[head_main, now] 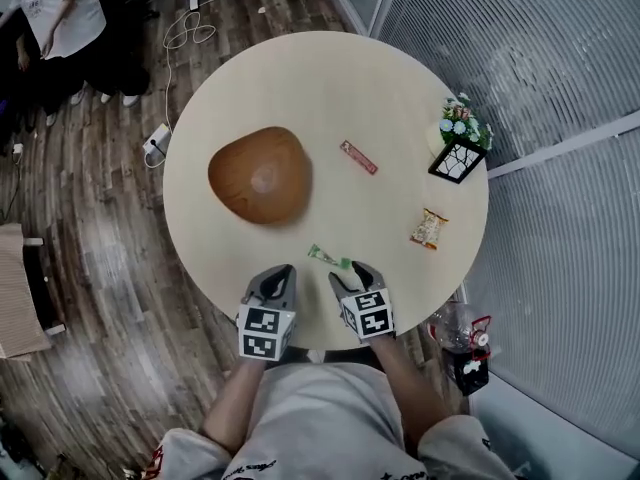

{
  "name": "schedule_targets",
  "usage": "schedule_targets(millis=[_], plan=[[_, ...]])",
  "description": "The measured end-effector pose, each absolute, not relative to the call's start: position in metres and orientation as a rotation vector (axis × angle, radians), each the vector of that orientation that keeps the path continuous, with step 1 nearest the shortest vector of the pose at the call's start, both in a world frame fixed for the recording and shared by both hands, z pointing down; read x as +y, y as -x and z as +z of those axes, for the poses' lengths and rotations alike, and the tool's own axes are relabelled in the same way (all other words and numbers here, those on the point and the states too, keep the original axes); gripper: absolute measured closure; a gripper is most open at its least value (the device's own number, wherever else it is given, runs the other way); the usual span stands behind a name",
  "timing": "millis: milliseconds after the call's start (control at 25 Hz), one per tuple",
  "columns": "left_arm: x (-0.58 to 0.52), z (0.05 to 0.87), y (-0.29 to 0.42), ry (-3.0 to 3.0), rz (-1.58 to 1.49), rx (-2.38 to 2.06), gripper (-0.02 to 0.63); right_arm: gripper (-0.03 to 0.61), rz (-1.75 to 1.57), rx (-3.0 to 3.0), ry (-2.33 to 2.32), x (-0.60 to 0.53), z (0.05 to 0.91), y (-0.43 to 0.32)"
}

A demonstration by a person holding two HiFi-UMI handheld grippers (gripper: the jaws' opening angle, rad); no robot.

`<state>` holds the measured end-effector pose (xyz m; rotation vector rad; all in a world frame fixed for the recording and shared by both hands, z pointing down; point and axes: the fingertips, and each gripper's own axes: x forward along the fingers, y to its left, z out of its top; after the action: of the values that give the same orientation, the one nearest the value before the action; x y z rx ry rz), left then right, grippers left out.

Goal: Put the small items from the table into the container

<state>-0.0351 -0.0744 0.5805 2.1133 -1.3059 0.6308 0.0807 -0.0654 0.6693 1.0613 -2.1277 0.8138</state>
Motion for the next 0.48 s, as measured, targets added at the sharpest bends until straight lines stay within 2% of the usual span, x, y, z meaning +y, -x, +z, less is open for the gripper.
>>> schedule_targets(millis=[200, 480], plan=[[-0.078, 0.591, 0.033, -2.065, 0.659, -1.318, 0.609, 0.318, 0.739, -2.134, -0.921, -0.075, 0.690, -0.079], [-0.086, 0.599, 0.033, -2.023, 0.666, -1.336, 0.609, 0.318, 0.689, -2.138, -0.766, -0.079, 0.709, -0.071]])
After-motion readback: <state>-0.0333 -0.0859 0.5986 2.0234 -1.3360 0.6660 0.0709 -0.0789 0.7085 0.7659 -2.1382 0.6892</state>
